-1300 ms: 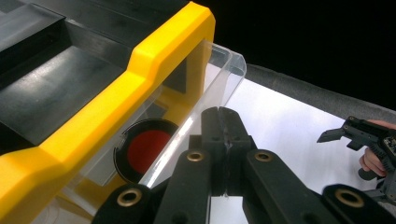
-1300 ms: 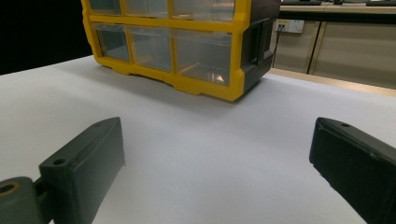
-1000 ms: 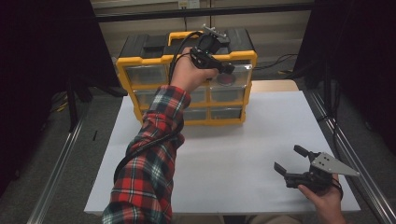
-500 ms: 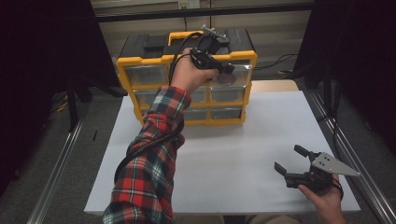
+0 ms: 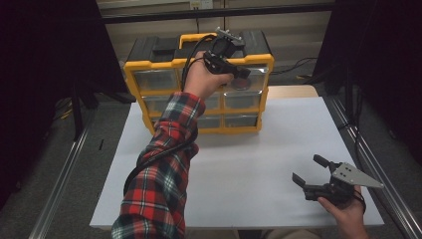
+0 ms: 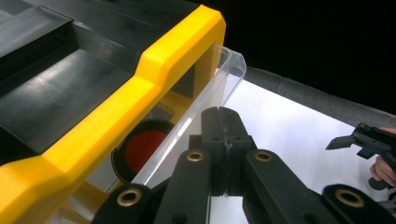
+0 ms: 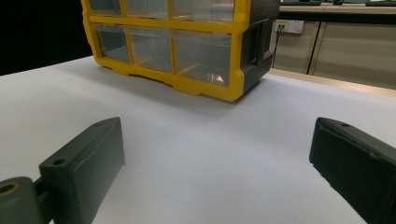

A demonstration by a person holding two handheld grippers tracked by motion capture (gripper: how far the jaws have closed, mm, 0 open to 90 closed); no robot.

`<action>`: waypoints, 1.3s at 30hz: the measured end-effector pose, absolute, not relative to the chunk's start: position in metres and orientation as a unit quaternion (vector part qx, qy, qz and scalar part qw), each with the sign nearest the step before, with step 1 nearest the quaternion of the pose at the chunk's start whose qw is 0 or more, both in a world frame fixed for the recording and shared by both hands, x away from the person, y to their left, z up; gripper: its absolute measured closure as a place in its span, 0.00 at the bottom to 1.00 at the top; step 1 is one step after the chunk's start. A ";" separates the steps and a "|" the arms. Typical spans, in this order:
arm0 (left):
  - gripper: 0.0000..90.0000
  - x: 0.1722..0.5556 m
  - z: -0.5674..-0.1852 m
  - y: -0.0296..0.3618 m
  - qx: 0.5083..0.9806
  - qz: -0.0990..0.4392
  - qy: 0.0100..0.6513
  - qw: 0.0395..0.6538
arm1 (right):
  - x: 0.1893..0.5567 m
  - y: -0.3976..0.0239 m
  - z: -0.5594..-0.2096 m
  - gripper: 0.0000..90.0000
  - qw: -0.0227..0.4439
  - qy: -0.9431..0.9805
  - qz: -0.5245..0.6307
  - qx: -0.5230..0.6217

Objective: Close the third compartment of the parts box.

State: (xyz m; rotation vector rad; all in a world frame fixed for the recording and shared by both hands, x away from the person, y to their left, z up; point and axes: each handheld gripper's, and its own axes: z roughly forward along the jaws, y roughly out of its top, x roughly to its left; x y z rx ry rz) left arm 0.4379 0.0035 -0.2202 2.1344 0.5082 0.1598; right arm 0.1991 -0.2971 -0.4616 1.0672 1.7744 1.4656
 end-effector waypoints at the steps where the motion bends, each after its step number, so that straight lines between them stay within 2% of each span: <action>1: 1.00 0.438 -0.220 0.003 0.865 0.066 0.206 0.453 | 0.199 -0.297 -0.462 0.03 0.298 0.668 0.551 0.402; 39: 1.00 0.442 -0.224 -0.002 0.860 0.089 0.216 0.454 | 0.199 -0.298 -0.462 0.03 0.298 0.666 0.551 0.405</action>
